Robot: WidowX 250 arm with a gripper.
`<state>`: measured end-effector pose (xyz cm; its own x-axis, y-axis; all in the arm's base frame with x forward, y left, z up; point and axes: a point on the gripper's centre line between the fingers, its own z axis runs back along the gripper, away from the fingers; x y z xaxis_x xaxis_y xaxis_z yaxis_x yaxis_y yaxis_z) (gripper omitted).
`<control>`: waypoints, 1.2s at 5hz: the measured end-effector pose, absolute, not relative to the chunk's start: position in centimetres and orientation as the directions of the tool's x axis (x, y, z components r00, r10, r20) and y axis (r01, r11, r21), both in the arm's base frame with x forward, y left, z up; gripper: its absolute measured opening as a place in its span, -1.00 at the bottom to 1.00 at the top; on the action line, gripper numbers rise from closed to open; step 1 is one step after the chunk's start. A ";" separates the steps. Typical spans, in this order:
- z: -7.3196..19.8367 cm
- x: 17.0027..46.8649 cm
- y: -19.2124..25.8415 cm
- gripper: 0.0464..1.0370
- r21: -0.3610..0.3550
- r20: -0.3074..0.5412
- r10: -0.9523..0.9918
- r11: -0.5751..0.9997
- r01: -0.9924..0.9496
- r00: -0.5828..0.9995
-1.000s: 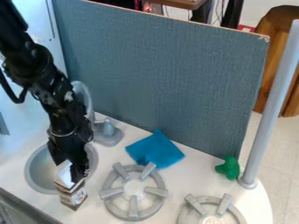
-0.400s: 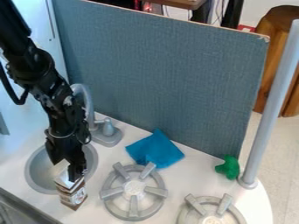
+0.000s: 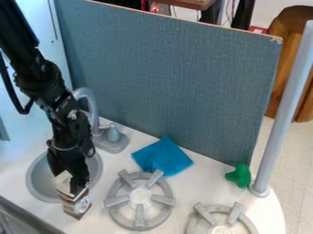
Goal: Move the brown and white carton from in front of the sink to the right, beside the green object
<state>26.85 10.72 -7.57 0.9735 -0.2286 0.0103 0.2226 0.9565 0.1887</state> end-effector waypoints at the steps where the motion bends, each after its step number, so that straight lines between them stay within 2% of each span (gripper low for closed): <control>1: -8.2 26.7 10.9 0.93 0.198 0.003 -0.243 0.951 0.237 0.970; 2: -9.2 26.8 10.8 0.93 0.188 -0.011 -0.253 0.950 0.250 0.968; 3: -9.5 27.2 10.9 0.82 0.181 -0.017 -0.283 0.943 0.281 0.959; 4: -9.5 27.1 11.0 0.62 0.154 -0.015 -0.299 0.942 0.298 0.954; 5: -9.4 26.7 10.9 0.62 0.124 -0.056 -0.341 0.930 0.345 0.938; 6: -6.9 27.4 10.8 0.62 0.142 -0.057 -0.383 0.911 0.387 0.922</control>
